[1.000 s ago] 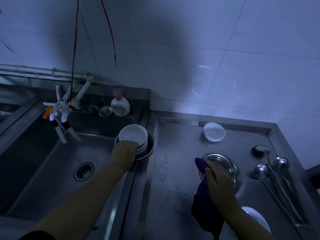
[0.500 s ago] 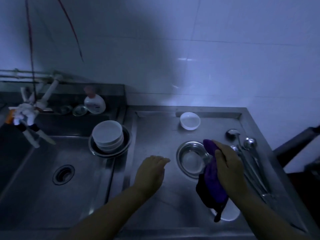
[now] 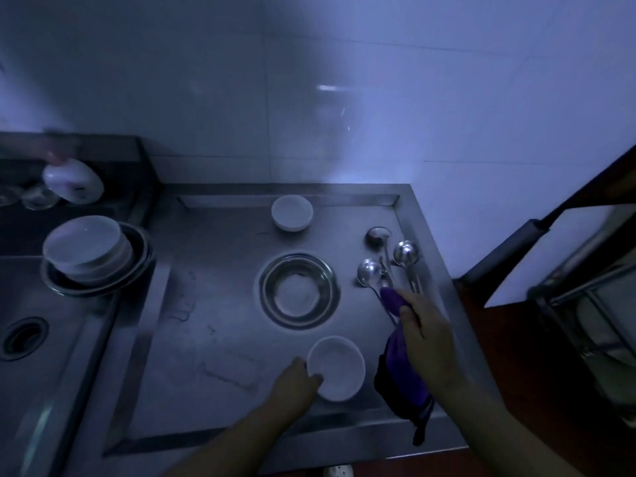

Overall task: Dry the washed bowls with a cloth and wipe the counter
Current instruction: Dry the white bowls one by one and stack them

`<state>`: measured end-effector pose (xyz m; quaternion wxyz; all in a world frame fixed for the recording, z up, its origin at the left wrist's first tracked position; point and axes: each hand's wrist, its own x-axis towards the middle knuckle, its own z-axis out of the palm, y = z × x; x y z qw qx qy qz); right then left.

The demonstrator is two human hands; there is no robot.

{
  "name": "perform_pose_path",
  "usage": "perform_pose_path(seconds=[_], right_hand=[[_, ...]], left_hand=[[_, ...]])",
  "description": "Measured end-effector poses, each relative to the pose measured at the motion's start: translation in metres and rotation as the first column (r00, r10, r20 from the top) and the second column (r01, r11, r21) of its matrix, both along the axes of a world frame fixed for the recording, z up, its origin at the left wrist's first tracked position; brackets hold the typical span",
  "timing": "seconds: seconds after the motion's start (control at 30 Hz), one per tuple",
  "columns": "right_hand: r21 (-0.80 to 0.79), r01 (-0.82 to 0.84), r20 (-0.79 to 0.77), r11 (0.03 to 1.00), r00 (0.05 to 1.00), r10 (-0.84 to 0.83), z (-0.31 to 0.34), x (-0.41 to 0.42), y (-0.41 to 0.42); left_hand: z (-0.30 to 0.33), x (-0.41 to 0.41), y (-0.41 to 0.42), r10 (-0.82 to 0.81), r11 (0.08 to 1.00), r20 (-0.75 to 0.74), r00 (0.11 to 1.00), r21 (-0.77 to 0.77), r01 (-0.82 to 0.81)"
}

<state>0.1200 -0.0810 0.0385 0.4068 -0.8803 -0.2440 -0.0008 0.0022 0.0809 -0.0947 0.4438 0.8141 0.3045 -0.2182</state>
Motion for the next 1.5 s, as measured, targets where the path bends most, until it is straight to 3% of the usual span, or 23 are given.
perform_pose_path(seconds=[0.17,0.33,0.43,0.53,0.67,0.8,0.97,1.1,1.17,1.37,1.5], right_hand=[[0.013,-0.065,-0.075,0.998,0.995,0.066,-0.019,0.008,-0.020],[0.106,-0.047,-0.101,0.993,0.993,0.058,-0.022,0.009,-0.016],[0.118,-0.145,0.023,0.982,0.989,0.143,-0.011,0.010,-0.003],[0.110,-0.321,0.272,0.941,0.920,0.282,0.010,0.008,0.017],[-0.013,-0.490,0.489,0.872,0.757,0.433,0.033,-0.001,0.044],[-0.182,-0.556,0.581,0.811,0.605,0.545,0.047,-0.018,0.079],[-0.253,-0.566,0.531,0.784,0.597,0.602,0.067,-0.043,0.122],[-0.143,-0.680,0.467,0.719,0.594,0.655,0.085,-0.075,0.141],[-0.113,-0.709,0.458,0.696,0.585,0.670,0.091,-0.087,0.144],[-0.353,-0.704,0.606,0.616,0.330,0.724,0.093,-0.077,0.136],[-0.531,-0.613,0.735,0.584,0.009,0.678,0.102,-0.035,0.131]], left_hand=[[-0.004,0.008,-0.019,0.164,0.985,-0.060,0.985,-0.046,-0.167],[0.022,0.014,-0.021,0.373,0.921,0.027,0.927,-0.135,-0.367],[0.059,0.018,-0.014,0.554,0.809,0.117,0.824,-0.310,-0.500],[0.097,0.017,0.000,0.631,0.757,0.224,0.742,-0.387,-0.527],[0.148,0.012,0.018,0.679,0.734,0.408,0.610,-0.393,-0.554],[0.184,-0.005,0.033,0.638,0.763,0.555,0.534,-0.361,-0.537],[0.203,-0.026,0.049,0.625,0.744,0.649,0.434,-0.325,-0.584],[0.220,-0.034,0.068,0.654,0.727,0.672,0.346,-0.433,-0.534],[0.229,-0.038,0.078,0.624,0.741,0.715,0.316,-0.413,-0.529],[0.261,-0.051,0.094,0.464,0.833,0.821,0.334,-0.276,-0.479],[0.277,-0.061,0.102,0.336,0.912,0.796,0.504,-0.141,-0.385]])
